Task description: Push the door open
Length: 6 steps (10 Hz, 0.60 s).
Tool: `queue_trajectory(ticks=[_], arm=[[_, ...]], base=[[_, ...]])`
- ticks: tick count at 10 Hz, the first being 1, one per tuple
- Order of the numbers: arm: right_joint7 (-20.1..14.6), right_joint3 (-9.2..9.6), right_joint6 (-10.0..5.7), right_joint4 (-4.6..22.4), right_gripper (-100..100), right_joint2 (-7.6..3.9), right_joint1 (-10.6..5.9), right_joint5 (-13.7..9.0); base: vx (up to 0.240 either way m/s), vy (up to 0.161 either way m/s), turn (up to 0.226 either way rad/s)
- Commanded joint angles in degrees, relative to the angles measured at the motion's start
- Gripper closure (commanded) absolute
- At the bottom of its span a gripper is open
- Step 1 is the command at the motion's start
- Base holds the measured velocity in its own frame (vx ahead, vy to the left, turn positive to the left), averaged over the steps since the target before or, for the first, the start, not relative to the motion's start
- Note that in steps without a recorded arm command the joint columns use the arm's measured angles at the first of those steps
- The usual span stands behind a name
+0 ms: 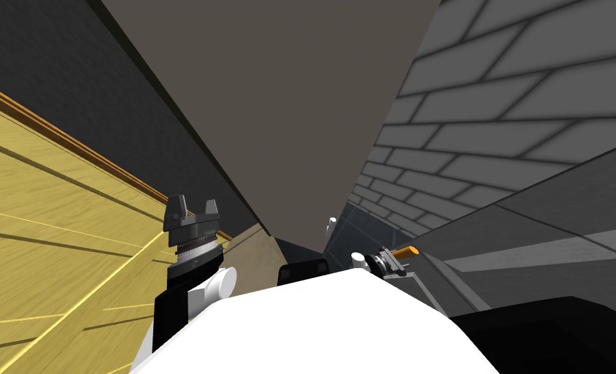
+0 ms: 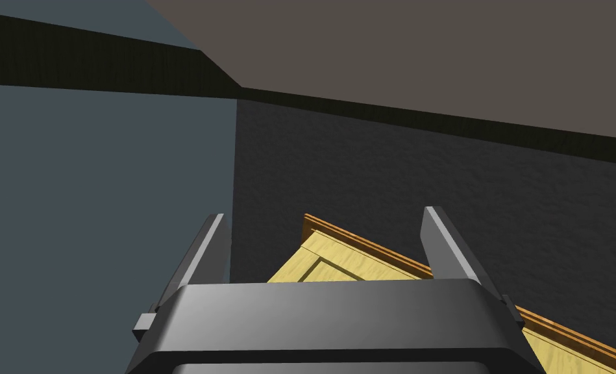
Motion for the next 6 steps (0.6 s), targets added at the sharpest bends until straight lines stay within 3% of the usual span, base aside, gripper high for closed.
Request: queue_trajectory(ticks=[1, 6], arm=[[0.0, -1.1, -1.17, 0.2, 100, -0.23, 1.75, -0.3], [0.3, -2.2, -2.04, 0.5, 100, 0.02, 1.46, -1.3]], base=[[-0.004, 0.001, 0.018], [-0.003, -0.028, 0.03]])
